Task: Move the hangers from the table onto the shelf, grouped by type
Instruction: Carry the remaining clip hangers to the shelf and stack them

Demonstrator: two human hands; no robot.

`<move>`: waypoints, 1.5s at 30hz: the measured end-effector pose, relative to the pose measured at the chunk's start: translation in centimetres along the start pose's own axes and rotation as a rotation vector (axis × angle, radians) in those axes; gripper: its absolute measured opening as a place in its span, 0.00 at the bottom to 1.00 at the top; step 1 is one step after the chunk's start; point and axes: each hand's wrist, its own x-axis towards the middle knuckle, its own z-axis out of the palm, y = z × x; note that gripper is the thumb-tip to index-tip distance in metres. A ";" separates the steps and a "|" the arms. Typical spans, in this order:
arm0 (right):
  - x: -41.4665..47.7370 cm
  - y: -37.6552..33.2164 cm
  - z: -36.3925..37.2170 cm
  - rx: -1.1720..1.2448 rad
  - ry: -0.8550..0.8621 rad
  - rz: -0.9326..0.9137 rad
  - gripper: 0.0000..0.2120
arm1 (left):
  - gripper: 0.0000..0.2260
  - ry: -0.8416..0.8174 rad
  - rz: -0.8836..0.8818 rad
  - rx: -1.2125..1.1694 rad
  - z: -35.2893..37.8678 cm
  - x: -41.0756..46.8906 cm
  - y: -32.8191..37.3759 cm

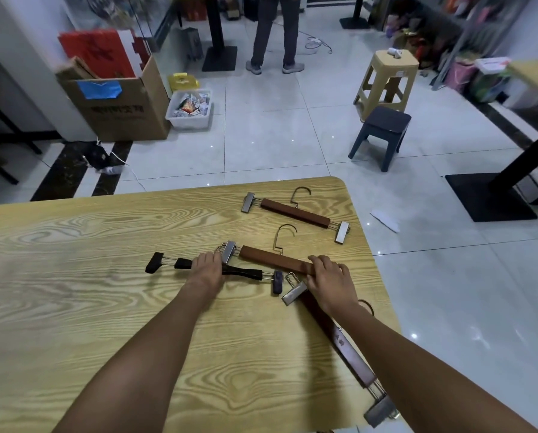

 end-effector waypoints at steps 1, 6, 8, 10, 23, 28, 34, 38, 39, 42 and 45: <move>0.0 0.0 0.1 0.006 -0.001 0.001 0.22 | 0.21 -0.021 -0.009 0.003 0.0 -0.1 0.0; 0.2 0.1 0.6 0.015 -0.007 0.000 0.21 | 0.31 -0.125 0.001 0.053 0.0 -0.1 -0.5; 0.7 -0.1 0.6 0.000 -0.011 -0.008 0.22 | 0.33 -0.130 0.011 0.051 0.1 0.0 -0.7; 1.4 -0.6 0.5 -0.012 -0.021 -0.018 0.24 | 0.32 -0.115 0.023 0.054 0.1 0.0 -0.8; 6.7 -3.8 1.7 -0.188 -0.121 -0.078 0.20 | 0.26 -0.021 0.109 0.037 1.0 0.0 -2.2; 6.8 -3.9 1.3 -0.164 -0.113 -0.090 0.14 | 0.27 -0.038 0.065 0.020 0.8 0.0 -2.5; 6.9 -3.2 -1.3 -0.214 -0.073 -0.154 0.17 | 0.28 -0.080 0.009 0.029 -0.9 0.4 -2.6; 6.9 -3.1 -3.6 -0.187 -0.081 -0.155 0.15 | 0.26 -0.049 -0.007 0.051 -2.6 -0.2 -2.8; 6.9 -3.1 -4.1 -0.174 -0.068 -0.156 0.14 | 0.26 -0.044 -0.015 0.053 -2.9 -0.4 -3.0; 6.7 -3.3 -5.9 -0.135 -0.013 -0.160 0.16 | 0.26 -0.017 -0.055 0.038 -4.3 -1.7 -4.0; 6.6 -3.4 -7.5 -0.120 0.046 -0.156 0.20 | 0.25 0.017 -0.075 0.029 -5.8 -3.0 -4.9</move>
